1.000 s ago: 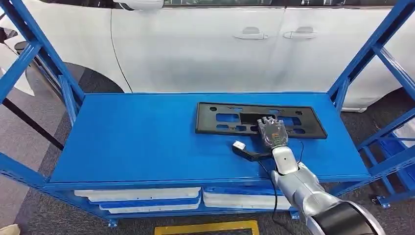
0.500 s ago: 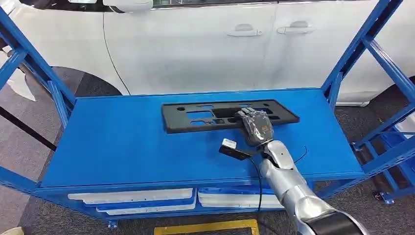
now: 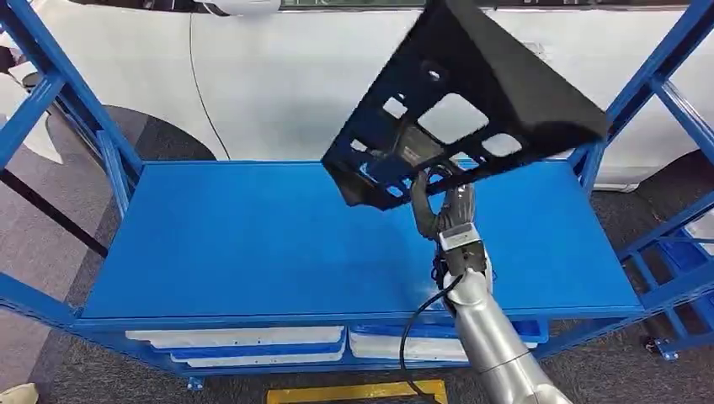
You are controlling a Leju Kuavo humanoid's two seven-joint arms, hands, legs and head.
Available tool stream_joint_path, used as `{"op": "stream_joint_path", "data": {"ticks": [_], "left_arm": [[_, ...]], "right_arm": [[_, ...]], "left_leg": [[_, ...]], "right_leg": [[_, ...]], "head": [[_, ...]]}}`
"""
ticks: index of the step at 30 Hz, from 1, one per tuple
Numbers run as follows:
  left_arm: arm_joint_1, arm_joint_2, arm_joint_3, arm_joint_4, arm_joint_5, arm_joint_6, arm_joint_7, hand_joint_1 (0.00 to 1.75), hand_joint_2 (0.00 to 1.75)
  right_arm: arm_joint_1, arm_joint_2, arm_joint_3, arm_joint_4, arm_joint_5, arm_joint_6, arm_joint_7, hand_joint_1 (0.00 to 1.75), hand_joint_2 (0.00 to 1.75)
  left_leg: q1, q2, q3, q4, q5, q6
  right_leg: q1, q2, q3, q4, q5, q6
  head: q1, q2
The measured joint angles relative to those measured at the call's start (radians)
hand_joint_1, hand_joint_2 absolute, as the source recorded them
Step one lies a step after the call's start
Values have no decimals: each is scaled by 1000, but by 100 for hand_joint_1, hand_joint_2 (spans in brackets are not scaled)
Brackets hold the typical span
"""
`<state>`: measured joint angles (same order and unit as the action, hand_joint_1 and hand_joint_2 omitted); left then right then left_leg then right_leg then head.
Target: Take the parts from the cabinet and place them on the table.
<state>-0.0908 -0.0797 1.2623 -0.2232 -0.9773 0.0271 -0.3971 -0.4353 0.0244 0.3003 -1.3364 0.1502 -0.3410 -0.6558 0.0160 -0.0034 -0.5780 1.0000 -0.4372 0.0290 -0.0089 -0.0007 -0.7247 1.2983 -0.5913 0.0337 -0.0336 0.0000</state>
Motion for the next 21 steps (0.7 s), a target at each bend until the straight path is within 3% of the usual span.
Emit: {"op": "stream_joint_path", "data": {"ticks": [1, 7, 9, 12, 13, 14, 15, 16, 19, 20, 21], "left_arm": [[1, 0, 0, 0, 1, 0, 0, 0, 175], [1, 0, 0, 0, 2, 0, 0, 0, 175], [1, 0, 0, 0, 2, 0, 0, 0, 175], [2, 0, 1, 0, 4, 0, -1, 0, 175], [-3, 0, 2, 0, 8, -3, -1, 0, 175], [-4, 2, 5, 0, 12, -10, -12, 0, 175], [-4, 3, 5, 0, 15, -12, -16, 0, 175], [-3, 3, 5, 0, 18, -14, -21, 0, 175], [-3, 3, 6, 0, 19, -20, -28, 0, 175], [-2, 3, 6, 0, 19, -22, -32, 0, 175], [-1, 3, 6, 0, 20, -24, -34, 0, 175]], "right_arm": [[12, -7, 9, -34, -36, 24, 0, 175, 175], [16, -8, 12, -44, -46, 31, 0, 175, 175], [19, -11, 16, -60, -59, 41, 0, 175, 175], [21, -20, 26, -93, -82, 64, 0, 175, 175], [25, -30, 58, -210, -141, 151, 0, 175, 175], [38, -39, 82, -305, -227, 265, 6, 175, 175], [43, -41, 88, -334, -258, 307, 8, 175, 175], [43, -43, 96, -360, -282, 343, 9, 175, 175], [54, -48, 125, -423, -342, 441, 16, 175, 175], [62, -51, 136, -442, -362, 477, 22, 175, 175], [68, -54, 145, -454, -372, 499, 26, 175, 175]], "left_leg": [[0, -2, 1, 0, 0, 0], [0, -3, 1, 0, -1, -1], [0, -3, 1, 0, -1, -1], [0, -4, 3, 2, -3, -4], [-9, -3, 3, 10, -12, -19], [-6, -3, 6, 2, -12, -38], [-3, -3, 2, 8, -21, -44], [-3, -2, -6, 37, -43, -48], [-2, -2, -109, 263, -156, -56], [-2, -2, -142, 331, -173, -56], [-2, -2, -143, 330, -161, -55]], "right_leg": [[-2, 0, -19, 33, -1, 1], [-3, 0, -21, 33, 5, 1], [-4, 0, -17, 21, 19, 1], [-4, 0, 12, -50, 70, -1], [3, 0, 121, -291, 157, -16], [4, 1, 118, -288, 156, -34], [-4, 0, 123, -297, 161, -44], [-2, -1, 125, -298, 160, -49], [3, -1, 126, -297, 157, -58], [6, 0, 126, -297, 156, -60], [7, -1, 127, -294, 158, -61]], "head": [[0, 0], [0, 0], [0, 0], [0, 0], [0, 0], [0, 0], [0, 0], [0, 0], [0, 0], [0, 0], [0, 0]]}}
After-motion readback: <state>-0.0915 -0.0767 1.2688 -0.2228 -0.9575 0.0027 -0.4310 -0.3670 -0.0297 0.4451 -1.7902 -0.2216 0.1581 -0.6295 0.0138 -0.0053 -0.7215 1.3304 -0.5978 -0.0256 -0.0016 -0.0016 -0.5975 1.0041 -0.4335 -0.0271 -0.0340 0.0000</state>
